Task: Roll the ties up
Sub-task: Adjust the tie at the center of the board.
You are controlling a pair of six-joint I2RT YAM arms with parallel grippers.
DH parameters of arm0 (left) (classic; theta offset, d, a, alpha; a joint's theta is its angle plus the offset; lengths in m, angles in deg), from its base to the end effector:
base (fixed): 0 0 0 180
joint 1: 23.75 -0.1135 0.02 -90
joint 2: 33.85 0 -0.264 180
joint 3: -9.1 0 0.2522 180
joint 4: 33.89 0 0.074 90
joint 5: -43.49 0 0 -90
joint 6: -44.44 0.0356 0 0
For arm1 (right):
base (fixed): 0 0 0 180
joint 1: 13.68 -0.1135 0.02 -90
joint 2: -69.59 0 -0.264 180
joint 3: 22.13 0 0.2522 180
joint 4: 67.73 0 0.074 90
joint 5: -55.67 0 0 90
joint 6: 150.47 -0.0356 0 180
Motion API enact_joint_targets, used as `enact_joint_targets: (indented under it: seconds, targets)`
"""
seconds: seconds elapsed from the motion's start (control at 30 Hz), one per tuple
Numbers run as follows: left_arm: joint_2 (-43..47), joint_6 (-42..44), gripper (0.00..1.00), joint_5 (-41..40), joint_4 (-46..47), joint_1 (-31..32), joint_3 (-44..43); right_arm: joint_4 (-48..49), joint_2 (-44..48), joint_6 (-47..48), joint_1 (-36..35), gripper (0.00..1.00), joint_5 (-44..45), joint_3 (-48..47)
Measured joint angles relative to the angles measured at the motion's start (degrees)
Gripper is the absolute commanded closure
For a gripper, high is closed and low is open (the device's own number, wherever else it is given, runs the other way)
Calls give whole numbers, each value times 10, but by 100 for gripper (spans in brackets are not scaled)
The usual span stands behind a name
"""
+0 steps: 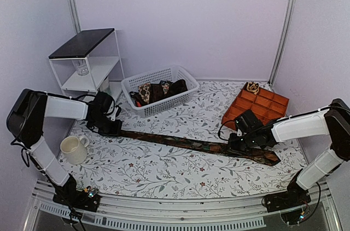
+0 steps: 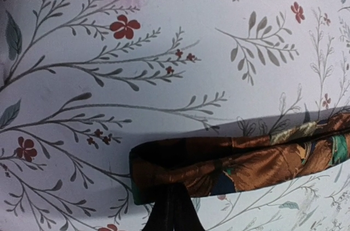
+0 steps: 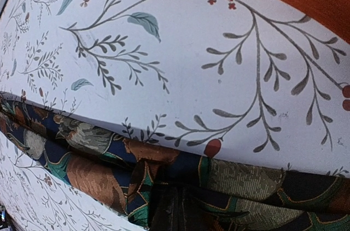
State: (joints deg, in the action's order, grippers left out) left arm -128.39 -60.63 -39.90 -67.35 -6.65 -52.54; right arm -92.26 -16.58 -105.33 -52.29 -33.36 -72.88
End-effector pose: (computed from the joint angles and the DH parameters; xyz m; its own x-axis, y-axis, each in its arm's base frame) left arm 0.2822 -0.0911 0.1395 -0.9329 0.0168 -0.3598 0.0970 0.9737 -0.2061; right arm 0.2057 0.1635 0.1359 -0.9149 0.1720 -0.3653 0.0395 0.9386 0.3428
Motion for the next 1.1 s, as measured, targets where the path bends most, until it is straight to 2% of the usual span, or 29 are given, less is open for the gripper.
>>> enact_joint_targets:
  seconds: [0.27, 0.5, 0.63, 0.8, 1.1]
  targets:
    - [4, -3, 94, -19, -3, 2, -10, -4, 2, 12, 0, 100, 0, -1]
    - [70, -19, 82, -22, -8, -2, -7, -46, 32, 14, 0, 100, 0, -3]
    - [80, -19, 75, 21, 6, -23, 8, -53, 43, 15, 0, 99, 0, -10]
    - [66, -19, 74, 78, 25, -45, 33, -53, 43, 16, 0, 99, 0, -11]
    - [30, -17, 71, 105, 59, -66, 41, -53, 43, 19, 0, 99, -3, -11]
